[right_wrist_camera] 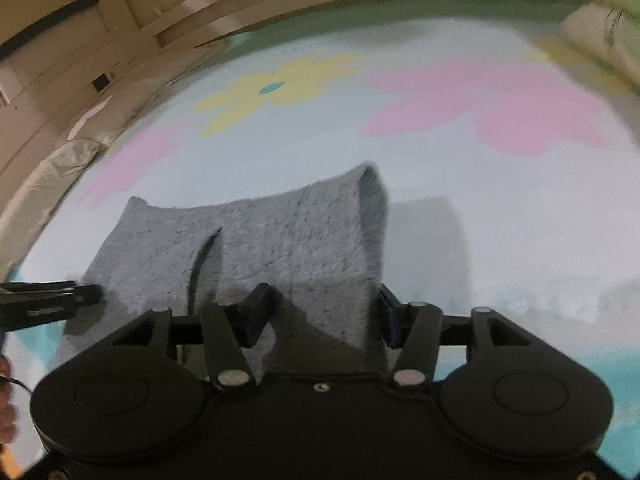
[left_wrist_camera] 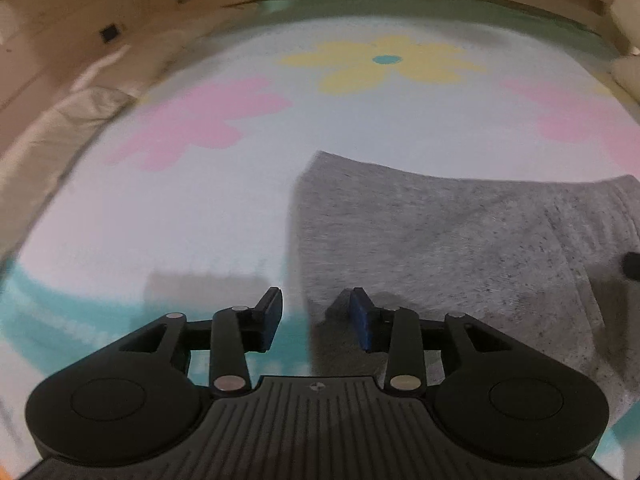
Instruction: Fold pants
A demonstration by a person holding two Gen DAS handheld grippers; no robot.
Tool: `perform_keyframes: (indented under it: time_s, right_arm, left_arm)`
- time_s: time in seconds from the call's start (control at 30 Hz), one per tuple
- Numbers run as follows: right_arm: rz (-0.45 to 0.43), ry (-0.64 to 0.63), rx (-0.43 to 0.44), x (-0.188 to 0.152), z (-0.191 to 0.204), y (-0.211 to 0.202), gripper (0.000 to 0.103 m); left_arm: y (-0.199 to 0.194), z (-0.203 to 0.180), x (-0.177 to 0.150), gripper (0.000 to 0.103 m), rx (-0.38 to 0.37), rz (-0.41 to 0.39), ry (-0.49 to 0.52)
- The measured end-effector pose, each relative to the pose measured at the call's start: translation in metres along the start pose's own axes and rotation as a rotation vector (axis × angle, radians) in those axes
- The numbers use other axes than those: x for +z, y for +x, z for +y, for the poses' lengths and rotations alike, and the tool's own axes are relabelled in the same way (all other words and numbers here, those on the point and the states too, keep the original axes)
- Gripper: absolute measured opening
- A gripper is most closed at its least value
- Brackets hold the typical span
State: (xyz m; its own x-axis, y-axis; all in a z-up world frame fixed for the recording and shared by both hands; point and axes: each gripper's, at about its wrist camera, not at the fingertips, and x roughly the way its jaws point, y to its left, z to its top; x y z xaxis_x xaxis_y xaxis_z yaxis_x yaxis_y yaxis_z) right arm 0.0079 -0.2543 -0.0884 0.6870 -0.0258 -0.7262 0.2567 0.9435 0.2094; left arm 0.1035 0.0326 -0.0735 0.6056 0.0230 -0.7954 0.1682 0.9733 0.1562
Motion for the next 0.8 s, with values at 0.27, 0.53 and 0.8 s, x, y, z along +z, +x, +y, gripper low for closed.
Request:
perform_keyframes:
  time_s: [0.27,0.53,0.8]
  right_arm:
    - [-0.134,-0.067,-0.135,0.005,0.022,-0.072,0.079]
    - [-0.164,-0.120,-0.112,-0.002,0.061,-0.134,0.093]
    - [-0.174,-0.207,-0.151,-0.025,0.090,-0.161,0.102]
  left_arm:
    - [-0.057,0.023,0.004,0.051,0.046,-0.056,-0.068]
    - [-0.114,0.023,-0.015,0.064,-0.021,-0.128,-0.036]
    - [-0.133,0.018,-0.038,0.064,-0.006,-0.138,-0.053]
